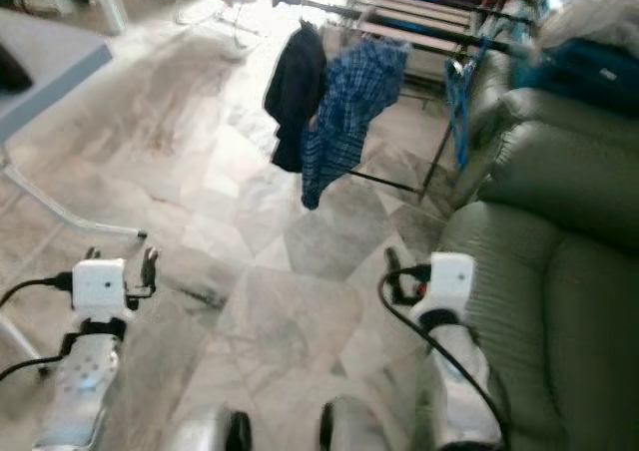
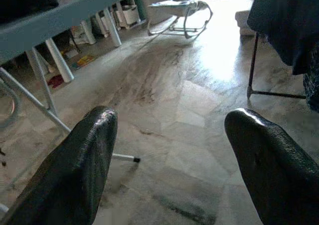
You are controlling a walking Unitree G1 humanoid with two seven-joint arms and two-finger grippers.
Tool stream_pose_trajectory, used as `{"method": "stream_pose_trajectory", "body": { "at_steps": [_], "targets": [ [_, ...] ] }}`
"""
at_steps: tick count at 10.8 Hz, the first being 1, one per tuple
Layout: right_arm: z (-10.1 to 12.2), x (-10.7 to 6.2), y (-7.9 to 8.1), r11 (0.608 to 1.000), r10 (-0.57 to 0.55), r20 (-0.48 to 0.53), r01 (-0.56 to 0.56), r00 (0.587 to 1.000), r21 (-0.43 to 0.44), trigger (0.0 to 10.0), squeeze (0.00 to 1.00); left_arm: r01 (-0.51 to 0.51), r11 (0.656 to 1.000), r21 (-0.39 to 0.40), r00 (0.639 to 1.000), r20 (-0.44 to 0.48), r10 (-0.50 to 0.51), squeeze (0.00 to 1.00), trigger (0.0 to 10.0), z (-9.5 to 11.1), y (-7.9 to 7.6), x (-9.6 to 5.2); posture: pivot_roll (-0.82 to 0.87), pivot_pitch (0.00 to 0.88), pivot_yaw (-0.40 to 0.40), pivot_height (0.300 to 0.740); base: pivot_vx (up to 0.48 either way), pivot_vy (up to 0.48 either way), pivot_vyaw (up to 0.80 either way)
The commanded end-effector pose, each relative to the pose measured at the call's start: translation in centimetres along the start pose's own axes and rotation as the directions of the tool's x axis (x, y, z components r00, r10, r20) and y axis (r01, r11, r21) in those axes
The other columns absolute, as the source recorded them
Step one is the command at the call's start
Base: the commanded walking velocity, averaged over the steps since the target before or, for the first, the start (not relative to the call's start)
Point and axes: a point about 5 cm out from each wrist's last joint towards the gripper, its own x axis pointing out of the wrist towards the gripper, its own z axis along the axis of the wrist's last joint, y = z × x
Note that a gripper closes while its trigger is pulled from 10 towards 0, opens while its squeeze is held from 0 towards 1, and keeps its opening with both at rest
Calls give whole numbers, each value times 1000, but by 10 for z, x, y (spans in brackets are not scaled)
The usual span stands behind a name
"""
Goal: Hang hanger
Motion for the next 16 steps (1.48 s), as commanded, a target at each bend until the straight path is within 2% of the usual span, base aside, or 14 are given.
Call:
{"method": "stream_pose_trajectory", "body": {
  "at_steps": [1,3,7,10,16],
  "targets": [
    [-1,-1,-3,1000,21,-17,-22,1000,-20,10000,0,13,1000,-8,1000,-10,-13,0,10000,-1,-6,0,-18,137,-23,740,0,480,0],
    [0,-2,-2,998,62,-5,-62,998,-26,10000,0,7,1000,-7,1000,-6,-7,0,10000,0,-7,0,-9,137,-24,740,0,480,0],
    [8,2,3,993,106,30,-105,994,-55,10000,0,8,1000,-8,1000,-4,-8,0,10000,0,-9,2,-8,136,-28,740,0,480,800],
    [11,4,2,993,109,42,-106,993,-57,10000,0,17,1000,6,1000,24,-17,0,10000,3,-14,1,-9,136,-32,740,0,0,800],
    [12,5,0,994,95,52,-92,994,-62,10000,0,10,1000,1,1000,18,-10,0,10000,2,-14,2,-12,141,-28,740,0,0,800]
  ]
}}
